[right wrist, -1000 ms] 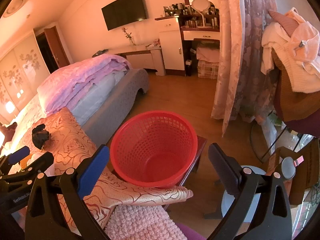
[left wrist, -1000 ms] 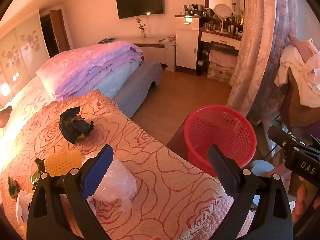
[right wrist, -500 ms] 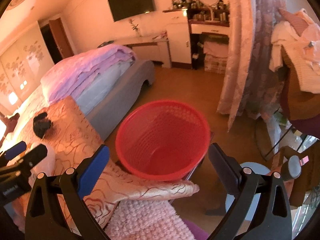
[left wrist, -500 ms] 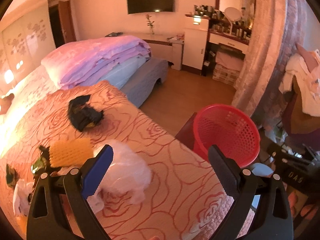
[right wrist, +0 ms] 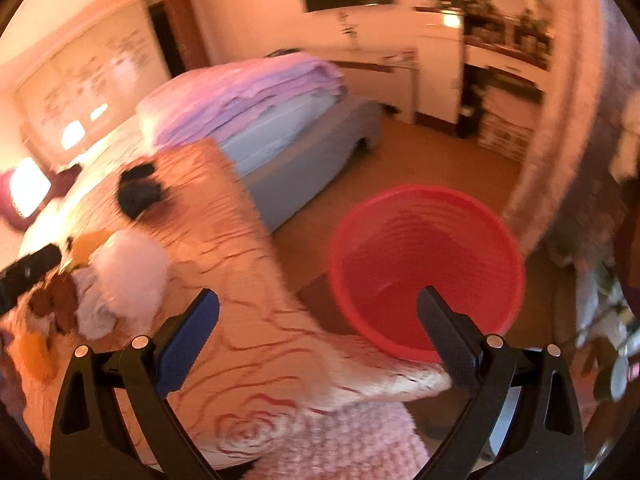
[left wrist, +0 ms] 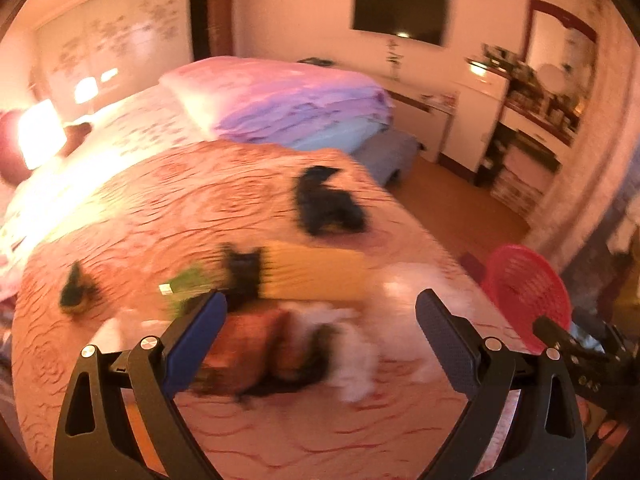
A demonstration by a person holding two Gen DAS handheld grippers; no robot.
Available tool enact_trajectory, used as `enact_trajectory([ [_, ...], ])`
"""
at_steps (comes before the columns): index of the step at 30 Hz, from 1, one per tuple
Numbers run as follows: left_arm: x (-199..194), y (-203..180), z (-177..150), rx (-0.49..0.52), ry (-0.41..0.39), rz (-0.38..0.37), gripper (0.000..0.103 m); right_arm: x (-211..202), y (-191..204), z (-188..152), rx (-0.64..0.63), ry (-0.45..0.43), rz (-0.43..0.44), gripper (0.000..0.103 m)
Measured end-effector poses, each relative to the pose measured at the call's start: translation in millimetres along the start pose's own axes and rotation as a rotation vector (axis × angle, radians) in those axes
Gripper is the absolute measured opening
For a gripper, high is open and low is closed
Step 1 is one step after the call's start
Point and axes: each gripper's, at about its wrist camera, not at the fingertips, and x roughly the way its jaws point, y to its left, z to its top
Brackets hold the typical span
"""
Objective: Collect trash
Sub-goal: 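Reach the right tool to the bed and grasp the clear plastic bag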
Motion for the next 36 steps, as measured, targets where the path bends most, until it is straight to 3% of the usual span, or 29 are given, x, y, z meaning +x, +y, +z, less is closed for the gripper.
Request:
enact_trajectory([
  [6,-6.8,41.5,2.2,-0.070,-0.005,0.078,0.092,12.4,38.2,5.5,-0.106,0.046,0.126,0.096],
  [12,-14.2,65.4,-5.0,-0.103,-0.008,0.112,0.092,5.2,76.7,21.6,-0.203,0.013,0.243,0.096],
  [16,-15.3,65.9,-13.2,-0.097,0.003,0.099,0.092,19.9,98.5,25.8,-0.288,0.043,0.248,0.096],
  [18,-16.5,64.5,-18.1,-0.087,0.007,0.088,0.092,29.3,102.2,26.9,-0.292,0.071,0.257,0.092],
  [21,-15.7,63.9,-21.4,-0.074,0.010,0.071,0.092,42.3,105.2,25.7,-0.292,0.129,0.286,0.078],
  [23,-15.3,62.6,-24.1,-0.061,0.011,0.060,0.092,48.1,106.1,24.0,-0.296,0.164,0.303,0.060],
  [26,-11.6,61.7,-24.4,-0.058,0.020,0.048,0.092,49.3,107.0,22.5,-0.305,0.173,0.310,0.047],
  [34,4.2,57.0,-21.2,-0.054,0.047,0.018,0.090,40.9,96.5,25.4,-0.275,0.145,0.302,0.042],
  [36,12.7,59.0,-22.6,-0.060,0.073,0.012,0.075,39.0,91.9,27.1,-0.261,0.142,0.299,0.042],
])
